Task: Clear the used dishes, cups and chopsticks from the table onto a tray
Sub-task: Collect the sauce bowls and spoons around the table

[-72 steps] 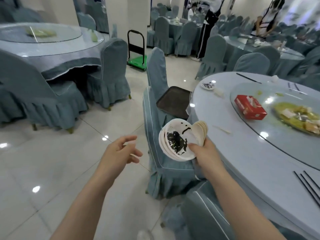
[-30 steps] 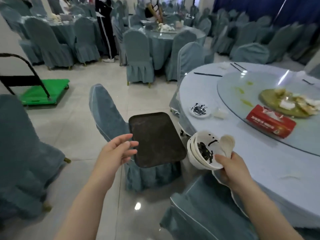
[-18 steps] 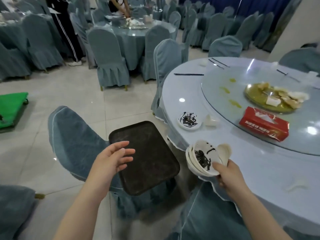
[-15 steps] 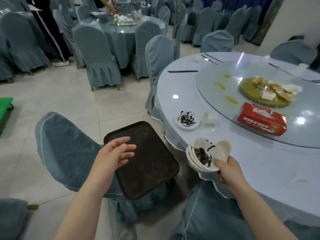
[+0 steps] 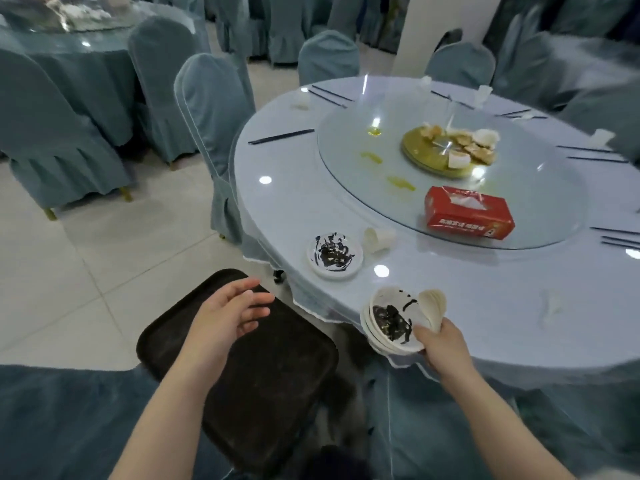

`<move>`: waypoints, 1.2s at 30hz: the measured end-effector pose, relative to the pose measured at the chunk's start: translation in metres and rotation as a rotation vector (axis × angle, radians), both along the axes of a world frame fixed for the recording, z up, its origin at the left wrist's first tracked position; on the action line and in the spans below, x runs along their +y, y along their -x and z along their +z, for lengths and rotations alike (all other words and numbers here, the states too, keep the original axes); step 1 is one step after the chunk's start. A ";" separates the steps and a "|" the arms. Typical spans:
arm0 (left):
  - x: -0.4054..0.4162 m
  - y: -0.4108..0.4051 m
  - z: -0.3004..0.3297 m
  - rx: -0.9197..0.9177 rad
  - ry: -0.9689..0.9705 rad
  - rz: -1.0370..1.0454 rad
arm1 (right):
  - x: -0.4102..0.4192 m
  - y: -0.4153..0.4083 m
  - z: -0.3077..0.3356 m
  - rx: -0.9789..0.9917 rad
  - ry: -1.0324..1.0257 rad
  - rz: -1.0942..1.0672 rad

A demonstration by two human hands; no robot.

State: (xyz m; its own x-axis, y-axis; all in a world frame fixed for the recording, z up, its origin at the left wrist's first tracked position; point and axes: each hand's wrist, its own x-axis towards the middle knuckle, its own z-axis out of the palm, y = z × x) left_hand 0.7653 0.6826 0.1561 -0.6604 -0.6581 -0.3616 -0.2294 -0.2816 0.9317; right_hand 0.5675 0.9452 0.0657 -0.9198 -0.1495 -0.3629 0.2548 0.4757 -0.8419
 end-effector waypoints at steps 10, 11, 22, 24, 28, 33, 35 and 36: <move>-0.052 0.074 -0.009 -0.069 0.053 -0.059 | -0.040 0.083 -0.028 0.004 -0.188 -0.006; -0.057 0.081 -0.009 -0.079 0.057 -0.062 | -0.046 0.093 -0.031 0.000 -0.208 -0.003; -0.078 0.133 -0.017 -0.111 0.055 -0.026 | -0.064 0.156 -0.048 0.056 -0.295 -0.002; -0.079 0.138 -0.020 -0.122 0.049 -0.038 | -0.060 0.156 -0.047 0.069 -0.324 -0.031; -0.075 0.144 -0.026 -0.145 0.037 -0.077 | -0.052 0.148 -0.036 0.134 -0.368 -0.111; -0.071 0.140 -0.031 -0.147 0.018 -0.107 | -0.059 0.133 -0.014 0.239 -0.299 -0.048; -0.072 0.136 -0.032 -0.146 0.021 -0.105 | -0.073 0.129 -0.006 0.272 -0.272 0.054; -0.073 0.134 -0.032 -0.147 0.022 -0.097 | -0.084 0.126 -0.003 0.280 -0.257 0.126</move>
